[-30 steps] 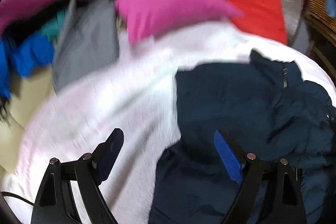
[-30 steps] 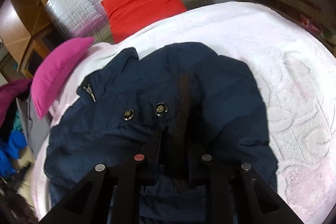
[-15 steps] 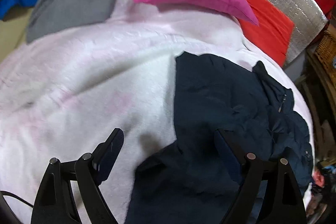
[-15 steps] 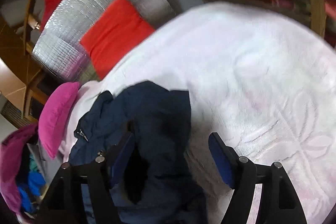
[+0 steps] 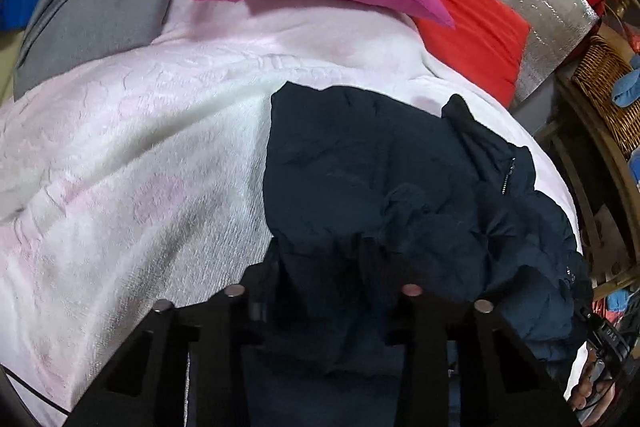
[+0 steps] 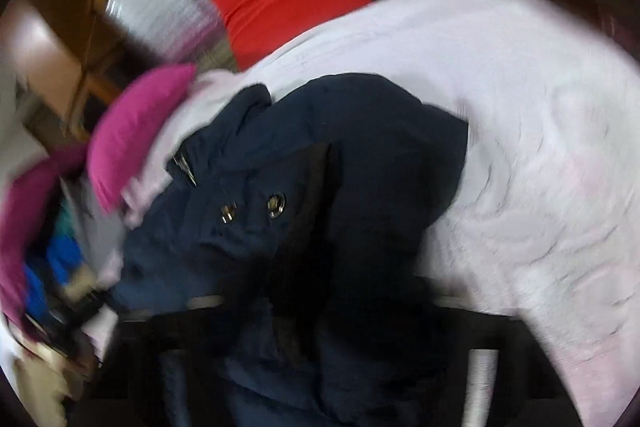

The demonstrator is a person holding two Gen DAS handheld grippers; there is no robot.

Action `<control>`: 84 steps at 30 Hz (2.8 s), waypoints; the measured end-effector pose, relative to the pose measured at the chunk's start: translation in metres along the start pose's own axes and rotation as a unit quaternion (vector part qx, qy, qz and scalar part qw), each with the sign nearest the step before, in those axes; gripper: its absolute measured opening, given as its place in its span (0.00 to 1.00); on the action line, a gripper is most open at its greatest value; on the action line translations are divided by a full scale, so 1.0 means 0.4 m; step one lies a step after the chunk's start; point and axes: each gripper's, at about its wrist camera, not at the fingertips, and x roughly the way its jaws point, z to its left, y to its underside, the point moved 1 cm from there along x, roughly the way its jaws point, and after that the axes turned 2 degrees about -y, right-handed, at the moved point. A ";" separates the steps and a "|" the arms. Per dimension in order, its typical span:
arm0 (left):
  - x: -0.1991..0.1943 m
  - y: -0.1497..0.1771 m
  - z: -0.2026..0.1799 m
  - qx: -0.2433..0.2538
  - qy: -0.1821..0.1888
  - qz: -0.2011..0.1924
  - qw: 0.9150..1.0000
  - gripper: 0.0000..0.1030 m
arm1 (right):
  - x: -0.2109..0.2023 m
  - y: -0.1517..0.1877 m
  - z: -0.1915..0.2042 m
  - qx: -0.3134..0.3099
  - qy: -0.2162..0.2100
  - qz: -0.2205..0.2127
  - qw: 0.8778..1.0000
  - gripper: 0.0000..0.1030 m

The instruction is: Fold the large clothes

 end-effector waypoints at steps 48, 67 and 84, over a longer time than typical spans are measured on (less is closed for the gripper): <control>-0.020 0.128 -0.271 0.170 0.012 -0.014 0.985 0.20 | 0.087 0.076 0.037 0.212 -0.188 0.009 0.959 0.10; -0.159 0.192 -0.311 0.232 -0.097 -0.123 0.960 0.19 | 0.013 0.074 0.004 0.174 -0.124 0.042 0.976 0.33; -0.248 0.188 -0.295 0.225 -0.112 -0.179 0.951 0.37 | -0.012 0.050 -0.021 0.172 -0.068 -0.015 0.983 0.20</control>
